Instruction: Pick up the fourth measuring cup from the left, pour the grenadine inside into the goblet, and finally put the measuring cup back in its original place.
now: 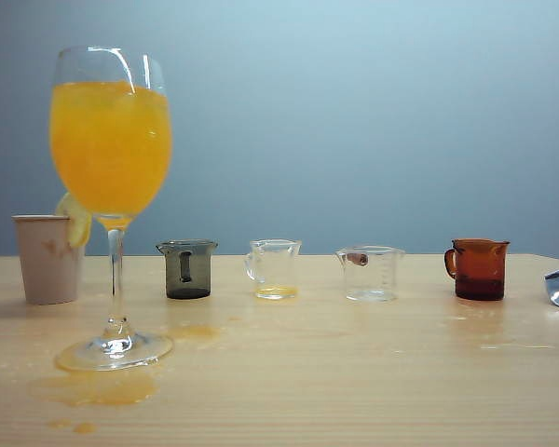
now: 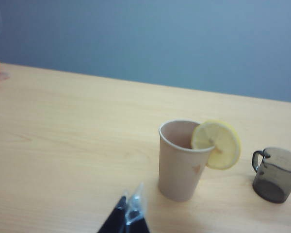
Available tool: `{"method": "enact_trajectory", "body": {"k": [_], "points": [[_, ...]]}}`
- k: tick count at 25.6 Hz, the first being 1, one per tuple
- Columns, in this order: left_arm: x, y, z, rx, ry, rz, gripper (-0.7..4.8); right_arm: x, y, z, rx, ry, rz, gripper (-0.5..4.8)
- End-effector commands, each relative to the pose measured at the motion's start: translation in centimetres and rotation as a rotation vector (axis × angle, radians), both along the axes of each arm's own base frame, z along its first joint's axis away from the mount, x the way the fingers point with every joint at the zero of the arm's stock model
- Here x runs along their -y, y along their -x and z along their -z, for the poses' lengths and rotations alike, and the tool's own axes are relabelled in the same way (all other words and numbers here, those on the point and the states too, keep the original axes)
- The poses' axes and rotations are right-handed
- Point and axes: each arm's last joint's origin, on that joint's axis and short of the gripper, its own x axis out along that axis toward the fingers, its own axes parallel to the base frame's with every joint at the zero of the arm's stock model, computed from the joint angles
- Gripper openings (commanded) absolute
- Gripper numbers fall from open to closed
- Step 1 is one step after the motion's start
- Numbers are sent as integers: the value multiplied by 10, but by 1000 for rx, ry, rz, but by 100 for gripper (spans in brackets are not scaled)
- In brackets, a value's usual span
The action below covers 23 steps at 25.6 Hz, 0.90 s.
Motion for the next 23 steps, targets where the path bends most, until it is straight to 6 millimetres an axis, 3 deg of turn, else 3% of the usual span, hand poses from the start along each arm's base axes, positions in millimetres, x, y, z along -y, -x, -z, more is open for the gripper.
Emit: {"method": "enact_trajectory", "body": {"k": [1, 8, 11, 13, 15, 17, 23], "points": [[0, 0, -2, 17, 3, -11, -5, 1, 0, -1, 15, -2, 18, -6], [0, 0, -3, 23, 4, -6, -5, 1, 0, -4, 37, -3, 23, -6], [0, 2, -12, 45, 3, -4, -5, 1, 2, -17, 93, -30, 28, -6], [0, 5, -23, 47, 3, -5, -5, 2, 5, -31, 108, -83, 64, -6], [1, 16, -51, 34, 3, 23, -5, 3, 14, -65, 84, -126, 80, -7], [2, 21, -68, 24, 1, 67, -4, 3, 15, -83, 90, -126, 79, -6], [5, 22, -115, 0, -2, 158, -4, 1, -1, -122, 115, -127, 51, -7]]}}
